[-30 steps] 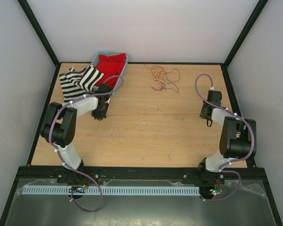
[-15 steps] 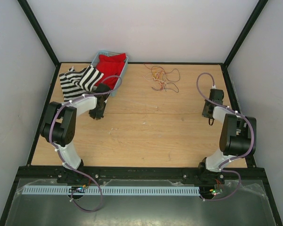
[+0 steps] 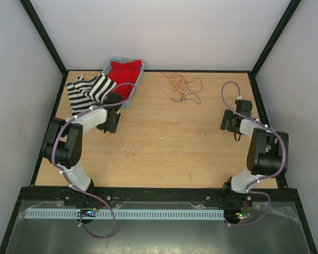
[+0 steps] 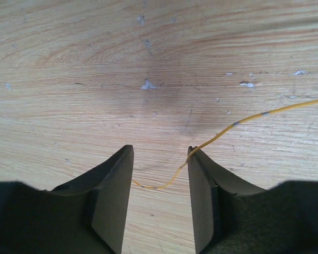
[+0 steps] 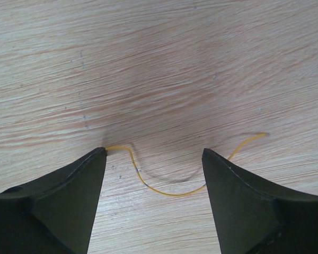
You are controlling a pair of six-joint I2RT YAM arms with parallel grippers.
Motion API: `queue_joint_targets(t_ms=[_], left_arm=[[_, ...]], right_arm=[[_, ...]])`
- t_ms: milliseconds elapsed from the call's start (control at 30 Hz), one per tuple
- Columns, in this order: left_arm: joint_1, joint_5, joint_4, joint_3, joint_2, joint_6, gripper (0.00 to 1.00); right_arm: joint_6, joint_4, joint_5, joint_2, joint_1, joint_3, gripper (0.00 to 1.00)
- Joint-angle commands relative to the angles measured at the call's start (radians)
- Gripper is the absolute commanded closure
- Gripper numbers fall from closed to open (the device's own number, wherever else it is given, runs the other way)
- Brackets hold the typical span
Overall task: Zip-tie the wires
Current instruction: Straighten the cable at the center of the board.
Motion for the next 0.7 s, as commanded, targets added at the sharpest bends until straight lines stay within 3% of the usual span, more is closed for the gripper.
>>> queue_joint_targets(t_ms=[0,100,267,533,667], left_arm=[[0.007,-0.025,-0.022,-0.005,-0.065,-0.007,0.47],[0.015,-0.017,-0.021,-0.005,-0.089,-0.014,0.35],[0.034,0.055,-0.022,-0.011,-0.144,-0.028,0.02],[0.117,0.304,-0.020,-0.018,-0.266,-0.068,0.01],[0.145,0.342,-0.017,-0.006,-0.322,-0.097,0.01]], right_arm=[[-0.014,-0.035,-0.066,-0.038,-0.003,0.022,0.15],[-0.014,-0.029,-0.116,-0.060,-0.002,0.022,0.12],[-0.001,-0.034,-0.201,-0.125,-0.003,0.027,0.07],[0.023,-0.087,-0.314,-0.208,-0.003,0.081,0.03],[0.060,-0.053,-0.427,-0.220,0.006,0.091,0.04]])
